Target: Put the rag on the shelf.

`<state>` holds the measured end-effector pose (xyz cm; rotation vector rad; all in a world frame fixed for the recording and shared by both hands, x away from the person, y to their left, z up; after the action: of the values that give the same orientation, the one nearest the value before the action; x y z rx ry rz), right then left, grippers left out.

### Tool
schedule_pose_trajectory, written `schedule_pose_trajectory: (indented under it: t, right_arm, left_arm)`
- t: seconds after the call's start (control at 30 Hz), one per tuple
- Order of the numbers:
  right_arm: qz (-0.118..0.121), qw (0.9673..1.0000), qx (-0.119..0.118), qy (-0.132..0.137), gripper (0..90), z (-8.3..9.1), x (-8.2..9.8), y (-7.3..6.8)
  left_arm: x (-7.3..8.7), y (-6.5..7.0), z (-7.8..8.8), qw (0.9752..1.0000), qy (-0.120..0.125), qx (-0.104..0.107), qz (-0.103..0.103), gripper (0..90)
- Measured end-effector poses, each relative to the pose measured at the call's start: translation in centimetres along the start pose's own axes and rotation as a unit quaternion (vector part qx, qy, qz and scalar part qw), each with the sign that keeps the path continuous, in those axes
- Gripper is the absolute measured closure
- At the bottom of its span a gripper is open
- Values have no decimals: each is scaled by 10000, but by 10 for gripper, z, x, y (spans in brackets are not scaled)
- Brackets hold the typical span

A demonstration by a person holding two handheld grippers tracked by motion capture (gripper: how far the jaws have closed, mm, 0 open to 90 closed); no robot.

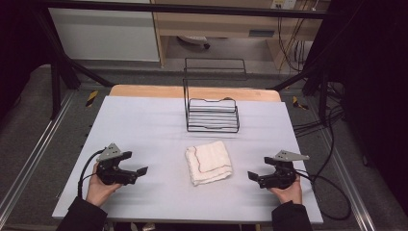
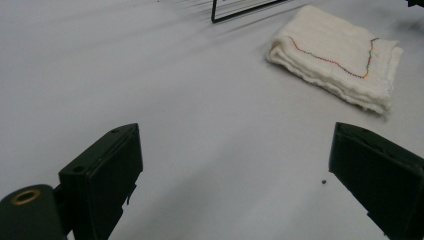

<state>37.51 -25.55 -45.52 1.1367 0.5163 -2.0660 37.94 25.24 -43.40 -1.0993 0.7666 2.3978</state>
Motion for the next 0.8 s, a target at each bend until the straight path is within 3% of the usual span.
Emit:
schedule_pose_trajectory:
  t: [0.8]
  right_arm:
    - [19, 10000, 21, -45, 4, -1, 0, -1]
  left_arm:
    - [-34, 45, -51, 9995, -213, 98, -213, 74]
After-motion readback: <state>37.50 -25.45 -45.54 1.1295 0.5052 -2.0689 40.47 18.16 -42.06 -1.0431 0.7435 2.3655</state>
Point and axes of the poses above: each handheld gripper's, and its own axes: z roughly backward along the jaws, x roughly out of its underside, y roughly to its right, the point moved 2 cm from there along -z, roughly forward along the jaws, and after that the axes turned 14 degrees about z, right-handed, at the moved point
